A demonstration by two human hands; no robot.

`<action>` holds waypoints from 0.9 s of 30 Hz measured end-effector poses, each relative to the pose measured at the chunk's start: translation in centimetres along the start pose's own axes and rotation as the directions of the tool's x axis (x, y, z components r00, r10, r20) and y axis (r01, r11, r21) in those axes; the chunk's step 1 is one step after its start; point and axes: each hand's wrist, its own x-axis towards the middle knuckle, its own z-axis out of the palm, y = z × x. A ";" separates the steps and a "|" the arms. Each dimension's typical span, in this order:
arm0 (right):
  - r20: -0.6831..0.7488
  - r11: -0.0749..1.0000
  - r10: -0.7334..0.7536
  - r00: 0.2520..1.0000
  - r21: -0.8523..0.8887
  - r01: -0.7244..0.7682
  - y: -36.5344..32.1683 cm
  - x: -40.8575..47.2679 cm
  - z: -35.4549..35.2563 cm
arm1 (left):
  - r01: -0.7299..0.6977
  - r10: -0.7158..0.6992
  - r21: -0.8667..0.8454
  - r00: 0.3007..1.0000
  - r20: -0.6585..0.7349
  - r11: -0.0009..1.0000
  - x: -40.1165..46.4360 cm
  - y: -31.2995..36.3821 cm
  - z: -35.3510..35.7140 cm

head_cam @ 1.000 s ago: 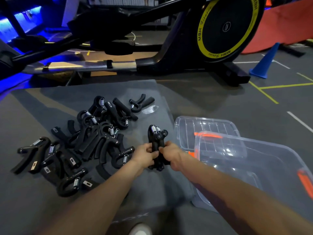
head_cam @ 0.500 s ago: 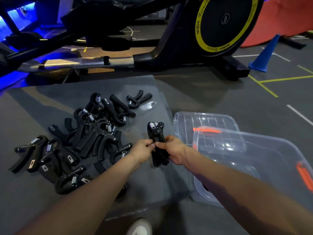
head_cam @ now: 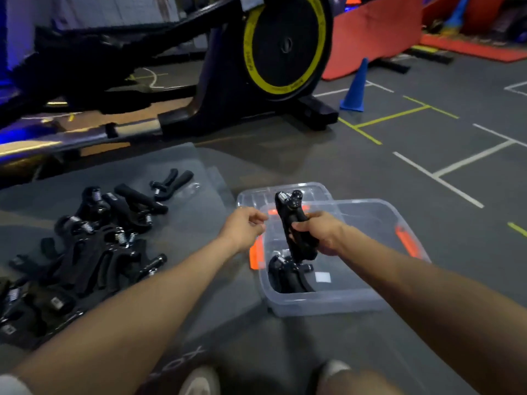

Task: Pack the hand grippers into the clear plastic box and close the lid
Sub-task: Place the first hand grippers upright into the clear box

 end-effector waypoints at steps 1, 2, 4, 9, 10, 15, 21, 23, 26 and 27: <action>-0.041 1.000 0.024 0.999 -0.006 -0.024 0.8 0.7 -1.5 | -0.007 0.006 0.027 0.999 0.036 1.000 0.7 0.2 1.4; -0.075 0.998 0.056 0.996 -0.002 -0.056 1.6 1.4 -3.0 | -0.017 0.013 0.058 0.997 0.072 0.998 1.4 0.3 3.0; -0.125 0.991 0.134 0.983 0.000 -0.135 3.2 3.3 -5.5 | -0.030 0.011 0.131 0.989 0.148 0.991 3.2 -0.1 6.2; -0.189 0.961 0.258 0.947 -0.054 -0.273 7.4 10.0 -9.9 | -0.059 -0.056 0.305 0.933 0.357 0.950 8.5 -2.4 14.1; -0.191 0.953 0.282 0.940 -0.057 -0.298 8.1 11.2 -10.5 | -0.085 -0.059 0.343 0.919 0.391 0.936 9.6 -2.8 15.4; -0.182 0.921 0.368 0.912 -0.065 -0.385 10.1 14.3 -11.1 | -0.289 -0.082 0.552 0.831 0.551 0.782 12.7 -5.7 20.1; -0.192 0.899 0.401 0.896 -0.108 -0.425 12.2 16.1 -12.0 | -0.467 -0.103 0.588 0.719 0.687 0.660 13.3 -8.6 23.3; -0.198 0.896 0.403 0.894 -0.112 -0.429 12.4 16.3 -12.1 | -0.527 -0.076 0.624 0.726 0.683 0.576 13.6 -9.0 24.0; -0.205 0.892 0.407 0.890 -0.120 -0.435 12.7 16.5 -12.0 | -0.542 -0.096 0.682 0.745 0.660 0.491 13.9 -9.4 25.0; -0.206 0.891 0.408 0.889 -0.122 -0.437 12.8 16.6 -12.0 | -0.523 -0.112 0.703 0.759 0.641 0.481 14.0 -9.5 25.2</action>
